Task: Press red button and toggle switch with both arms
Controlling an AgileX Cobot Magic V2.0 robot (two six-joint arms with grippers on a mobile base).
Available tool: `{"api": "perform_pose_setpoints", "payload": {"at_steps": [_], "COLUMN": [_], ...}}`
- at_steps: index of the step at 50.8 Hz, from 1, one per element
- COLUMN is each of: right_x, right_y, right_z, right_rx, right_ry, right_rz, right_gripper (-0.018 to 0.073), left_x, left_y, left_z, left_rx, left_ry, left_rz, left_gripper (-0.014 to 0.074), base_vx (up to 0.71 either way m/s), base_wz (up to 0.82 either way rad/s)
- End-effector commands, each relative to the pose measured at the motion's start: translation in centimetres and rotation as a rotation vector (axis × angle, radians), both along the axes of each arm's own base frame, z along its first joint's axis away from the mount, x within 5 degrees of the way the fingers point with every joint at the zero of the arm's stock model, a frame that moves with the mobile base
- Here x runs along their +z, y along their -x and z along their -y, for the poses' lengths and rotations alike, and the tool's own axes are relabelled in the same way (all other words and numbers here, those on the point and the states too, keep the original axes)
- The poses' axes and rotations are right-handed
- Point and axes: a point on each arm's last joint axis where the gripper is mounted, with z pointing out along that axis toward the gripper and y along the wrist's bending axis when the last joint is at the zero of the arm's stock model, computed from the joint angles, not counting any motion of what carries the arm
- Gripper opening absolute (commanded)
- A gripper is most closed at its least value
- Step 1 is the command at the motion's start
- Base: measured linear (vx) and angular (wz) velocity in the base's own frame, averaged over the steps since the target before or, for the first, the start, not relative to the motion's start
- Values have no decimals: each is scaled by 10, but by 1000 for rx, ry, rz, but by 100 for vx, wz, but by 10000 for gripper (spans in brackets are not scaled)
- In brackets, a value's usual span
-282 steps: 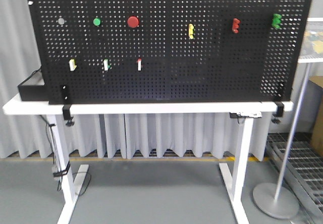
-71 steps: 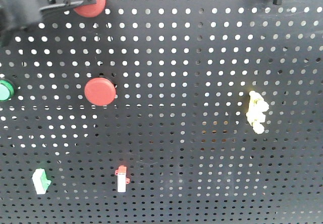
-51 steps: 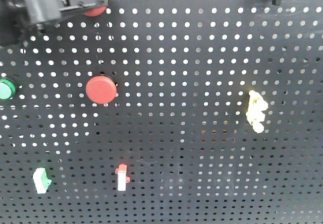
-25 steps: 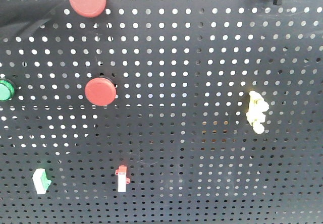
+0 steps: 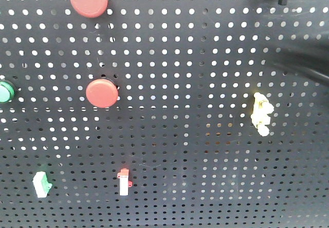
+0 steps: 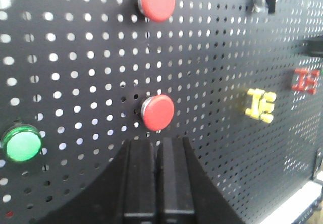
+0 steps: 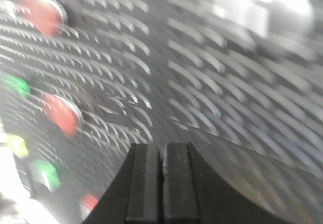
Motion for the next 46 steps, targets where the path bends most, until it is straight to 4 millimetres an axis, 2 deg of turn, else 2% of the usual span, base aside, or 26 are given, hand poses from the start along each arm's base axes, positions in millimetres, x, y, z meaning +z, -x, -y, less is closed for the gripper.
{"api": "perform_pose_setpoints", "payload": {"at_steps": [1,10,22,32,46], "right_x": [28,38,39,37,44], "right_y": [-6,-18,-20,-26,-12], "right_z": [3,2,3,15,30], "right_rx": [-61,-97,-116,-204,-273], "right_ry": [-82,-93,-91,-73,-38], "right_rz": [90,111,129,108,150], "right_gripper": [-3,-3,-3,-3,-3], "left_x": [10,9,9,9,8], "left_y": [1,1,1,2,2], "left_z": [-3,-2,-2,-2,-1], "left_rx": [18,8,6,-2,-6], "left_ry": [64,59,66,67,64], "left_rz": [16,10,3,-5,-8], "left_gripper": [2,2,2,2,2], "base_vx": [0,0,0,0,0], "base_wz": [0,0,0,0,0]}}
